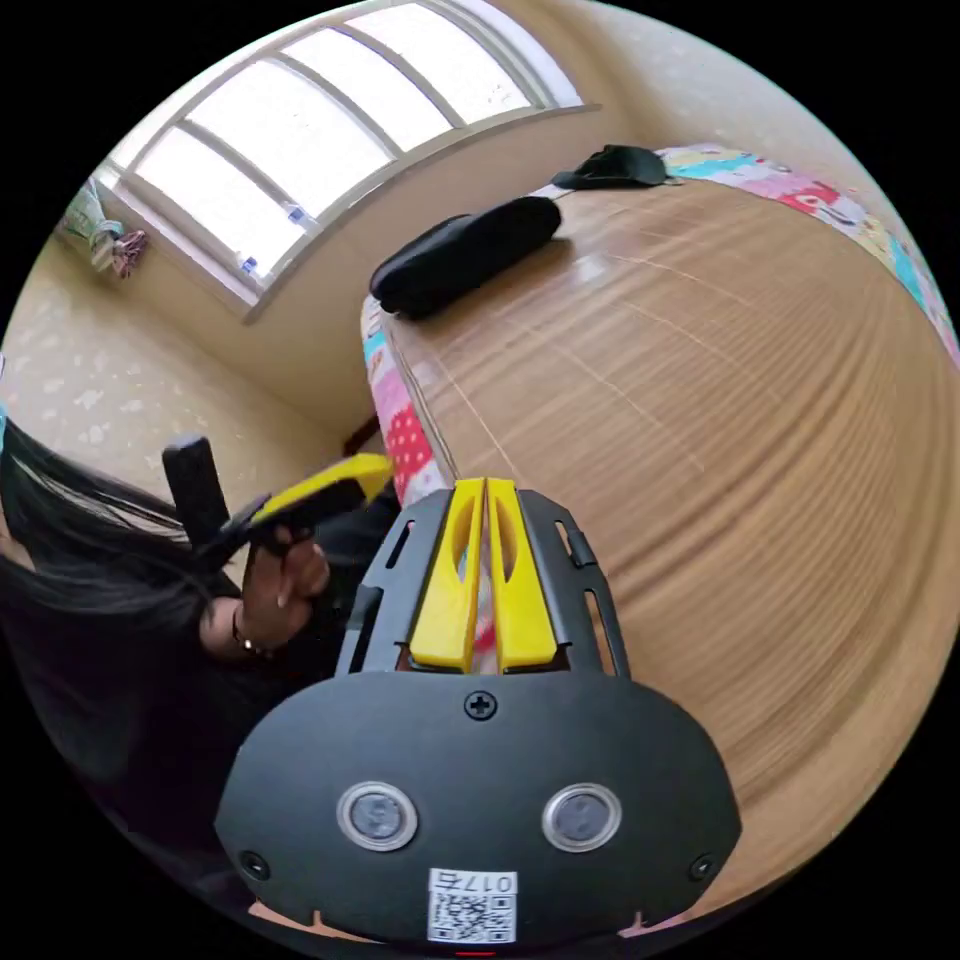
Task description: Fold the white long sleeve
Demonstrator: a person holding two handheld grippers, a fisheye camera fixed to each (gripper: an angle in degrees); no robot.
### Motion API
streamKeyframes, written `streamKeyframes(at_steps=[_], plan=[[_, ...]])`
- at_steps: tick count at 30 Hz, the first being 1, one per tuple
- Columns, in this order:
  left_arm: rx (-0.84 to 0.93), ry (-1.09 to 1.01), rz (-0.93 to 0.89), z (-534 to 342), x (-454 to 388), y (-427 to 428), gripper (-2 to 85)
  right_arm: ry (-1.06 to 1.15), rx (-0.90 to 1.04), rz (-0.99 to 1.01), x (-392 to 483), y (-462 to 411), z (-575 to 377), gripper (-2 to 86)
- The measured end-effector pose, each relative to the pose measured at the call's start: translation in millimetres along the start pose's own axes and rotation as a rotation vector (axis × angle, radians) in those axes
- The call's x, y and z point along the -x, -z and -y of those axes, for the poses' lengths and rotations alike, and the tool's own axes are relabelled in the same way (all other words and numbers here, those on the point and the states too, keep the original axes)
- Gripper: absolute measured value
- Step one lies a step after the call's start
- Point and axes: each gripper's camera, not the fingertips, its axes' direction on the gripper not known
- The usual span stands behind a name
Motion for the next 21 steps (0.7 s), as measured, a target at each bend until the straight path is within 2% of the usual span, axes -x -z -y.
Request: streamKeyframes(at_steps=[4, 6, 8, 11, 13, 16, 17, 19, 21], plan=[[0.013, -0.023, -0.043, 0, -25, -6, -1.0, -0.259, -0.127, -0.273, 3, 130, -155, 0.6], [0.033, -0.021, -0.004, 9, -40, -12, -1.0, -0.372, -0.258, -0.409, 22, 190, -217, 0.6], [0.108, -0.067, 0.050, 30, -69, -28, -1.0, -0.475, -0.491, -0.552, 61, 259, -293, 0.6], [0.265, -0.232, 0.114, 60, -114, -70, -1.0, -0.534, -0.768, -0.724, 114, 305, -365, 0.6], [0.343, -0.323, 0.171, 69, -136, -100, -1.0, -0.565, -0.883, -0.830, 136, 311, -391, 0.7], [0.484, -0.451, 0.212, 59, -155, -165, -1.0, -0.663, -0.902, -0.843, 140, 310, -403, 0.9], [0.373, -0.458, 0.202, 52, -159, -162, -0.9, -0.673, -0.871, -0.796, 136, 308, -400, 1.1], [0.268, -0.446, 0.184, 37, -157, -156, -1.0, -0.656, -0.835, -0.741, 134, 304, -391, 1.6], [0.244, -0.383, 0.154, 31, -154, -153, -1.0, -0.645, -0.823, -0.743, 136, 303, -383, 2.5]])
